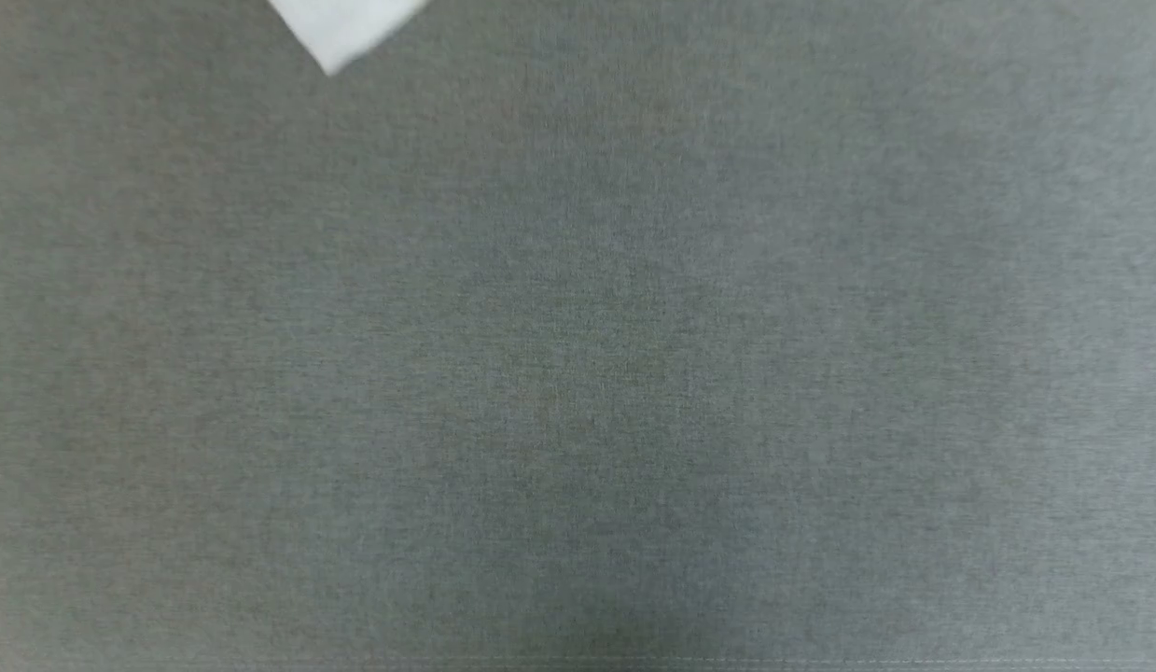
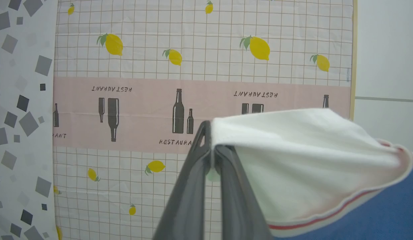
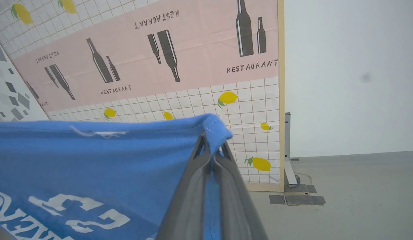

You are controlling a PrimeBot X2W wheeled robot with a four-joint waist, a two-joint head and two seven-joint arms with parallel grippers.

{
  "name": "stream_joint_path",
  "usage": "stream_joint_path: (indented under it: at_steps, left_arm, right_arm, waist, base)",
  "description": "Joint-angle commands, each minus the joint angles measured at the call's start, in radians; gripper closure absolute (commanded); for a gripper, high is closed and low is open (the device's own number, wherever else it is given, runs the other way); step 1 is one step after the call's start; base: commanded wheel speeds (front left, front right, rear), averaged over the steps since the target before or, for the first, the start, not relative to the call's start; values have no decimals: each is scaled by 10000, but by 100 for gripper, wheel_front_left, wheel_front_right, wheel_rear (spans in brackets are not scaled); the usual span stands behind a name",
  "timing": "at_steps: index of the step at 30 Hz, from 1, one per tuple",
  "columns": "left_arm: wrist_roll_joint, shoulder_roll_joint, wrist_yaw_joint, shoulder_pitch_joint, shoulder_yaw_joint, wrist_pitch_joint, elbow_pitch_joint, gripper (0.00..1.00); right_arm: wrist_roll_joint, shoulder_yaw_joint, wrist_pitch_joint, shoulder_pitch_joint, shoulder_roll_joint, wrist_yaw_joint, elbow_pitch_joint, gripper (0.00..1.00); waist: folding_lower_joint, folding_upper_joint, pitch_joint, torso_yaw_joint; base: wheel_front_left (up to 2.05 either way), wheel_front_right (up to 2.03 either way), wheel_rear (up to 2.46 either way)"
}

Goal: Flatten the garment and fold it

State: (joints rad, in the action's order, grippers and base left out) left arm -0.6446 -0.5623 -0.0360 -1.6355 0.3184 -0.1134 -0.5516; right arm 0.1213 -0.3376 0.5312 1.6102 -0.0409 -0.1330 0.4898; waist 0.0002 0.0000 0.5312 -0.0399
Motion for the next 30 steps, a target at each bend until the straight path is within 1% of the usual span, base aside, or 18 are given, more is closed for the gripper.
stream_joint_path:
  at_steps: [1,5,7,9,11,15,20,22,25,28,30]
  left_arm:
    - [88,-11,58,-148,-80,-275,-174,100]
    - [-134,254,423,211,-24,-641,-711,100]
    - [-237,410,581,503,42,-735,-930,100]
    - [-297,591,809,1038,244,-791,-1171,100]
    - [-270,644,923,1503,421,-834,-1313,100]
    - [-397,803,1099,2787,679,-926,-1618,100]
    - [-807,1033,1281,4854,784,-1156,-1555,100]
    - [-983,1140,1303,5952,792,-1255,-1331,100]
    - [-1263,1306,1174,7615,775,-1327,-887,100]
    - [-1484,1421,997,9446,902,-1340,-242,100]
    - [-1675,1465,745,10598,950,-1255,191,100]
  right_arm:
    - [-85,-164,-186,96,-95,23,173,100]
    - [-17,-30,-426,-105,-94,23,648,100]
    - [170,241,-503,-386,-94,23,730,100]
    - [425,514,-608,-1010,-94,23,679,100]
    - [666,647,-656,-1589,-94,23,587,100]
    - [1407,1179,-660,-3308,-233,23,145,100]
    - [2660,1966,-663,-6058,-511,23,-868,100]
    - [3062,2170,-669,-7328,-656,23,-1412,100]
    - [3511,2194,-632,-9185,-804,23,-2187,100]
    - [3877,2191,-439,-11068,-921,23,-2860,100]
    - [4023,2088,-371,-12144,-931,23,-3222,100]
  waist:
    - [-2,0,464,30]
    - [-2,0,543,168]
    - [-2,0,486,271]
    - [-2,0,320,394]
    - [-2,0,127,463]
    - [-2,0,-588,643]
    - [-2,0,-1882,761]
    - [-2,0,-2444,856]
    - [-2,0,-3160,996]
    - [-2,0,-3833,1106]
    - [-2,0,-4151,1165]
  base:
    - [0,0,0]
    - [0,0,0]
    - [0,0,0]
    - [0,0,0]
    - [0,0,0]
    - [0,0,0]
    - [0,0,0]
    - [0,0,0]
    - [0,0,0]
    - [0,0,0]
    - [0,0,0]
